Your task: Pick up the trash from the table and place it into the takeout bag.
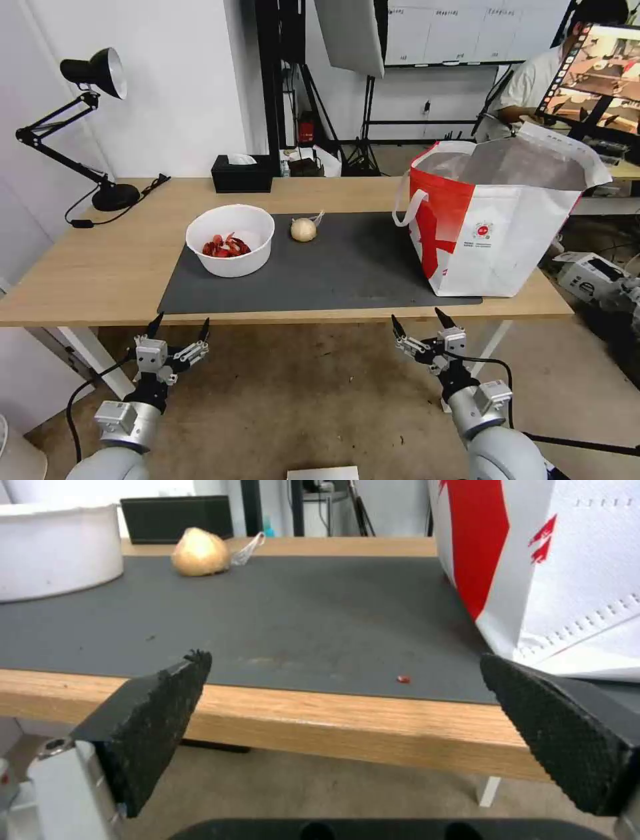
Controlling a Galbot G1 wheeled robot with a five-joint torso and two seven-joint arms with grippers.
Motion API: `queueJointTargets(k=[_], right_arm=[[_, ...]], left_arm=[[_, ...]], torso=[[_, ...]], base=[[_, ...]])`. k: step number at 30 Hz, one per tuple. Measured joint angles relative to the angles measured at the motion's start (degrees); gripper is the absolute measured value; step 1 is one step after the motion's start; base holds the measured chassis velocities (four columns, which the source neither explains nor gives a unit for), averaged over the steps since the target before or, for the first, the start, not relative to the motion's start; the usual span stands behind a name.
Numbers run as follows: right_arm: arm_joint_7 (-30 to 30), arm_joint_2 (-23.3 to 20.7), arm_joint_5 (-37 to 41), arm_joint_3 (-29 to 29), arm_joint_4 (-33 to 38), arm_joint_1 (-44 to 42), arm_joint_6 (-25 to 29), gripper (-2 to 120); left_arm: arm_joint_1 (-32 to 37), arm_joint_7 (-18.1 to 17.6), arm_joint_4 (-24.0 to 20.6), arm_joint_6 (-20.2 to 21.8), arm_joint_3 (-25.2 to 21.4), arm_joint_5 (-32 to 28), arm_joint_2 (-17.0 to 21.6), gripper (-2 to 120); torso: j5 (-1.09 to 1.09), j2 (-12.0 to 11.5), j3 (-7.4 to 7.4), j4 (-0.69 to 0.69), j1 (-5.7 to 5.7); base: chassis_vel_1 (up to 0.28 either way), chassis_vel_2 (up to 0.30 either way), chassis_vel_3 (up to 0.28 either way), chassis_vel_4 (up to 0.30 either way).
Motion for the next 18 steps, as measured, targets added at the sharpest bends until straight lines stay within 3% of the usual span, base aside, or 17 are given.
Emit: queueJointTargets(k=[12,18], right_arm=[[0.0,0.0,0.0,0.0,0.0,0.1,0.0,100],[-1.1,1.5,-2.8,-0.6,-1.8,-1.2,2.8,100]], left_arm=[[0.3,0.1,0.0,-0.1,0.0,0.2,-0.3,100],[0.2,0.2,0.0,-0.1,0.0,0.2,-0.2,100]], torso=[[0.0,0.0,0.0,0.0,0.0],[0.01,0.0,0.0,-0.01,0.0]], base=[[0.0,0.0,0.0,0.0],[0.0,0.0,0.0,0.0]])
